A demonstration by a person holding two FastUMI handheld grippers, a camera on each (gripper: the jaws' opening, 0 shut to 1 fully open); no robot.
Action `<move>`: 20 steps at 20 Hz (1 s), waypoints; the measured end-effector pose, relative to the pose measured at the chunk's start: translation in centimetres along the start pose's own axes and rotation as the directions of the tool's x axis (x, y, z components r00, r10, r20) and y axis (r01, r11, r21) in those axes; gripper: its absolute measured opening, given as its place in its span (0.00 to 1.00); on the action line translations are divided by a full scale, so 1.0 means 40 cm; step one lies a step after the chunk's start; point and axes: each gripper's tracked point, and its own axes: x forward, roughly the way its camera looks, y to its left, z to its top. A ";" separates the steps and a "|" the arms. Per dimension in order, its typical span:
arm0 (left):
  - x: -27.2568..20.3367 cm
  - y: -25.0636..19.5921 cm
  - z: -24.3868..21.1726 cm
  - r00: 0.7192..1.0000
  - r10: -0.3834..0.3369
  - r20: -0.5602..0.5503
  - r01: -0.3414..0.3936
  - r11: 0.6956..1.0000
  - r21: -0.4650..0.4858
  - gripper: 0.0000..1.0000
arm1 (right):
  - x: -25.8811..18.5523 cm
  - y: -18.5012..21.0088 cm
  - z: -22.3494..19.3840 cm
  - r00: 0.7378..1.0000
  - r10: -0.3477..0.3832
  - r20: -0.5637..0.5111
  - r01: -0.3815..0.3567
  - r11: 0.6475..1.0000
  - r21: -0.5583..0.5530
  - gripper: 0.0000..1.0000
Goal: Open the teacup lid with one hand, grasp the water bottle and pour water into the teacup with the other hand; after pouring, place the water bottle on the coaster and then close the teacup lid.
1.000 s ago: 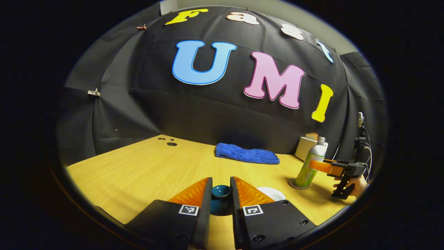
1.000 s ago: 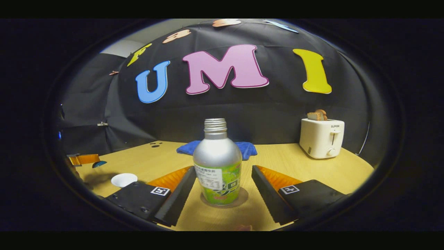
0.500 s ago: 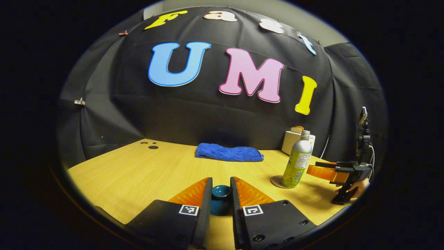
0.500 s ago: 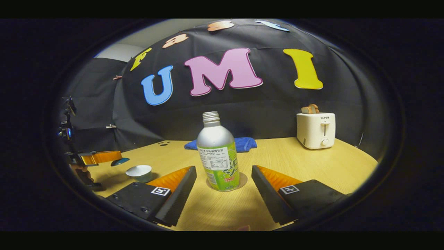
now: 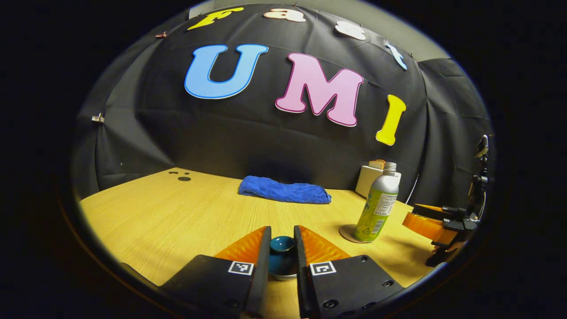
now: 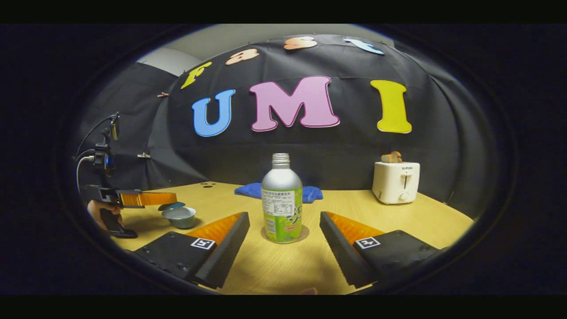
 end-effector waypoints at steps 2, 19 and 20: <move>0.015 -0.018 -0.015 1.000 -0.007 -0.018 0.007 1.000 0.017 0.32 | -0.002 -0.002 -0.002 1.000 -0.002 0.000 0.002 1.000 0.000 0.98; 0.029 -0.029 -0.044 0.996 0.066 -0.064 -0.057 0.990 0.131 0.32 | -0.007 0.003 -0.001 1.000 0.014 -0.002 -0.014 1.000 0.002 0.98; 0.031 -0.031 -0.046 0.995 0.067 -0.069 -0.057 0.989 0.137 0.35 | -0.007 0.003 -0.001 1.000 0.014 -0.001 -0.014 1.000 0.002 0.98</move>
